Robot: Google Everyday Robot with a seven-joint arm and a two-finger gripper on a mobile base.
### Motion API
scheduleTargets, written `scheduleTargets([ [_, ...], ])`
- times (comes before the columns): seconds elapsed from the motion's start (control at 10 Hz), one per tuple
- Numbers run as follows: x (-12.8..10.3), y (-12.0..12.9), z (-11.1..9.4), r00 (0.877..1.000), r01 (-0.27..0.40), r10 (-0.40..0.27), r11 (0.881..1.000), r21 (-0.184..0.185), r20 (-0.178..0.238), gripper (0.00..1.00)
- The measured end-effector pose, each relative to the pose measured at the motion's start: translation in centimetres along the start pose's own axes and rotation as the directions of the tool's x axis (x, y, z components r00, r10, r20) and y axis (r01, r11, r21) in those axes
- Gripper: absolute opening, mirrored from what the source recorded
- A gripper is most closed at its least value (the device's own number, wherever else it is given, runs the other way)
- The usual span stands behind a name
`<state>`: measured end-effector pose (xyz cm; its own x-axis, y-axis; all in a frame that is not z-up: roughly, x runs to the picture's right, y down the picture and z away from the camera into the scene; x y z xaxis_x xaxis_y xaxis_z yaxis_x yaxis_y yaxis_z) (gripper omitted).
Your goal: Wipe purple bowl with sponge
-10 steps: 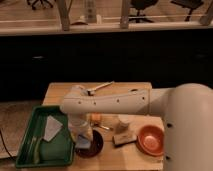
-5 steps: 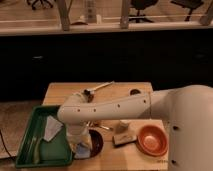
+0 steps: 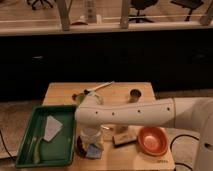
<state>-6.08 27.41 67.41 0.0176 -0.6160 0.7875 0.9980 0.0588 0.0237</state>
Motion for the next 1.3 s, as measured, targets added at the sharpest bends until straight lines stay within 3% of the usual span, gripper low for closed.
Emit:
scheduleTargets([
  [0.4, 4.2, -2.5, -1.2, 0.999, 0.010, -0.010, 1.000, 0.005, -0.035, 0.00],
  [0.7, 3.7, -5.5, -0.8, 0.997, 0.075, -0.075, 0.997, -0.003, -0.010, 0.00],
  [1.3, 1.8, -5.2, -0.1, 0.995, 0.095, -0.095, 0.995, 0.007, 0.024, 0.00],
])
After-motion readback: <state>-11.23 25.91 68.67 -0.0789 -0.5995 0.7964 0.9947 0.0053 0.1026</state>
